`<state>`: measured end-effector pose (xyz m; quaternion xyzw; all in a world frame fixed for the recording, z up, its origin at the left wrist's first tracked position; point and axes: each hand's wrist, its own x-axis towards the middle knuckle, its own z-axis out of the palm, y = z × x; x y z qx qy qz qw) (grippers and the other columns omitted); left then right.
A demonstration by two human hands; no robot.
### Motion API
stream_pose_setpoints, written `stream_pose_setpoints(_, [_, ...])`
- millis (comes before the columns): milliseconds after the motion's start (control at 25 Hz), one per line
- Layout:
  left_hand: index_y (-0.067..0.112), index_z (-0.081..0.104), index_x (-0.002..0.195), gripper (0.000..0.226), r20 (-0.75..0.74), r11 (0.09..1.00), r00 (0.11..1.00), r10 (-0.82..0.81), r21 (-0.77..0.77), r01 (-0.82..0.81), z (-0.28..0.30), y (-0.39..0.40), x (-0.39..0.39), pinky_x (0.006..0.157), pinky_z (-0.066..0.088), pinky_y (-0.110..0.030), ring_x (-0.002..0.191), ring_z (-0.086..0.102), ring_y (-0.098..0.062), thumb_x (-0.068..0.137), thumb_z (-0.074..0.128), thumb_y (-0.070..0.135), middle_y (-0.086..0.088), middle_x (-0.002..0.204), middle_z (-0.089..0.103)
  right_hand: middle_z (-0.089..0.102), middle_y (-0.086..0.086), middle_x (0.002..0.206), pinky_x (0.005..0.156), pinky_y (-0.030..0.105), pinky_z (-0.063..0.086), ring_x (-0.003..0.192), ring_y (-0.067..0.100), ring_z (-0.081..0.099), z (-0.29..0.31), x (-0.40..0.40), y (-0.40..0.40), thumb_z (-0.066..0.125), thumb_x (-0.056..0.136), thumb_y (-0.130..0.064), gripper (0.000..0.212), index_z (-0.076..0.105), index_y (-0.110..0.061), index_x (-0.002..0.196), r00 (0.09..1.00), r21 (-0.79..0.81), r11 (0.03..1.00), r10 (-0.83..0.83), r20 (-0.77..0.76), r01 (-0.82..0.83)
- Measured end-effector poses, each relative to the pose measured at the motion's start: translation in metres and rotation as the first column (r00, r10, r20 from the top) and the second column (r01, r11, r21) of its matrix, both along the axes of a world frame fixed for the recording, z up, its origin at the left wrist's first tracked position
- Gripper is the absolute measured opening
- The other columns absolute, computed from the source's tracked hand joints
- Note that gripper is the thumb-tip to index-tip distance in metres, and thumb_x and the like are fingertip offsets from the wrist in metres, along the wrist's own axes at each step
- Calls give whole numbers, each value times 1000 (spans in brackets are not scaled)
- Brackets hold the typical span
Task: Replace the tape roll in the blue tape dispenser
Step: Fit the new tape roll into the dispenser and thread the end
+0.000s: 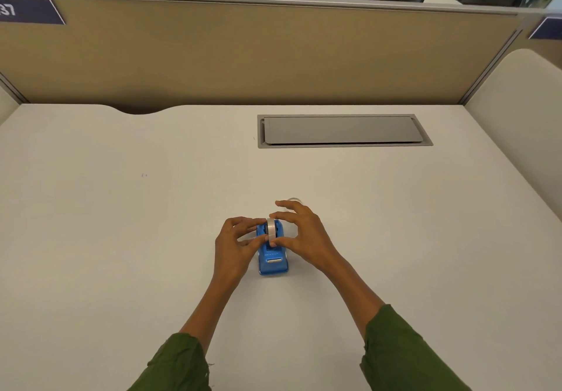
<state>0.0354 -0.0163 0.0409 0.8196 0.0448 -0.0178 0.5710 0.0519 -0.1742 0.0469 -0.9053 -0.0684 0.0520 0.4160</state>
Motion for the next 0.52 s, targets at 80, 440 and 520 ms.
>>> stream_pose_setpoints(80, [14, 64, 108, 31, -1, 1000, 1000, 1, -12, -1, 0, 0, -1, 65, 47, -3, 98, 58, -13, 78, 69, 12, -2, 112, 57, 46, -2, 141, 109, 41, 34, 132, 17, 36, 2, 1, 1, 78, 71, -24, 50, 60, -21, 118, 1000, -35, 999, 28, -11, -28])
stream_pose_setpoints(440, [16, 56, 119, 43, -32, 998, 998, -56, -21, 55, -3, 6, -5, 71, 41, -5, 104, 56, -10, 78, 69, 15, -3, 124, 59, 44, -1, 140, 103, 37, 40, 125, 18, 44, 9, 0, -1, 76, 75, -21, 59, 50, -23, 128, 991, -24, 996, 80, -103, -83])
stream_pose_setpoints(520, [18, 54, 120, 45, -21, 998, 998, -59, -8, 58, -4, 8, -9, 69, 43, -5, 104, 55, -10, 78, 69, 15, -1, 124, 58, 44, -5, 136, 94, 33, 47, 115, 14, 51, 10, -7, -5, 79, 71, -18, 70, 44, -28, 131, 991, 129, 992, 19, -130, -2])
